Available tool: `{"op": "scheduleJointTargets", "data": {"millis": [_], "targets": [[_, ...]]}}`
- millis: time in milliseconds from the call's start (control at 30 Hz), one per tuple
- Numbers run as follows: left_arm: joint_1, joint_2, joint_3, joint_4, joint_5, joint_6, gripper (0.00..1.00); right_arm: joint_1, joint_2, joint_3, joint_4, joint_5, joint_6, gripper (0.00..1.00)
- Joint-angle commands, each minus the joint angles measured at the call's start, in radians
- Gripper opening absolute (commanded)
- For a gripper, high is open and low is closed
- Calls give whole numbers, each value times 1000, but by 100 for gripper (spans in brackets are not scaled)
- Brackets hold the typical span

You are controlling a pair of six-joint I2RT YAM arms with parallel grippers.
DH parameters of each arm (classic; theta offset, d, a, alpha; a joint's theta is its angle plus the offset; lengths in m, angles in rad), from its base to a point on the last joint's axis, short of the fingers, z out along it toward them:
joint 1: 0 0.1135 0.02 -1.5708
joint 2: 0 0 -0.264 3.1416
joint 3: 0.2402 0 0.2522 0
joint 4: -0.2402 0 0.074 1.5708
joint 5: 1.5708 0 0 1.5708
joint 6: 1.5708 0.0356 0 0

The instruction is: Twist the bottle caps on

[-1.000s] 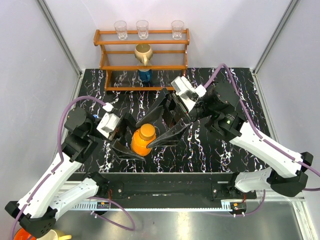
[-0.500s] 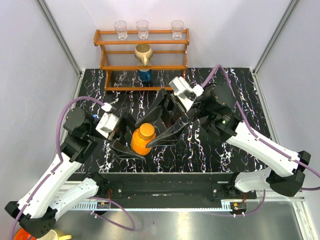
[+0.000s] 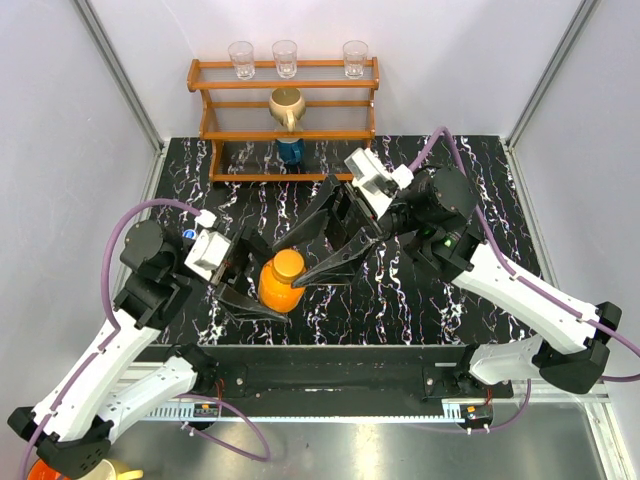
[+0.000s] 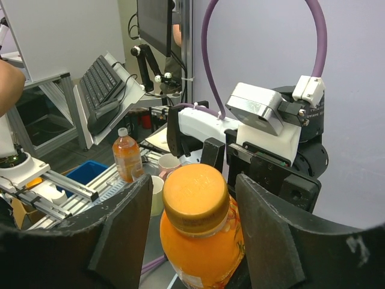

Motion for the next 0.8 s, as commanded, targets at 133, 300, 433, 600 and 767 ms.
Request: {"op": "scheduleJointTargets", "data": {"millis": [133,300,433,600,767], "targets": [[10,-14,1,59,-35,6,13,-13,-9,2,71,14,39,58],[14,-15,-2,44,-69,13,13,-13,-6,7,45,14,30,52],[17,-17,-13,9,-116,32,13,-13,7,25,4,16,19,45],[30,-17,-12,-36,-227,67,12,-14,6,34,-107,68,-42,36],[45,-18,4,-91,-403,128,12,-14,-12,25,-273,183,-146,26]]}}
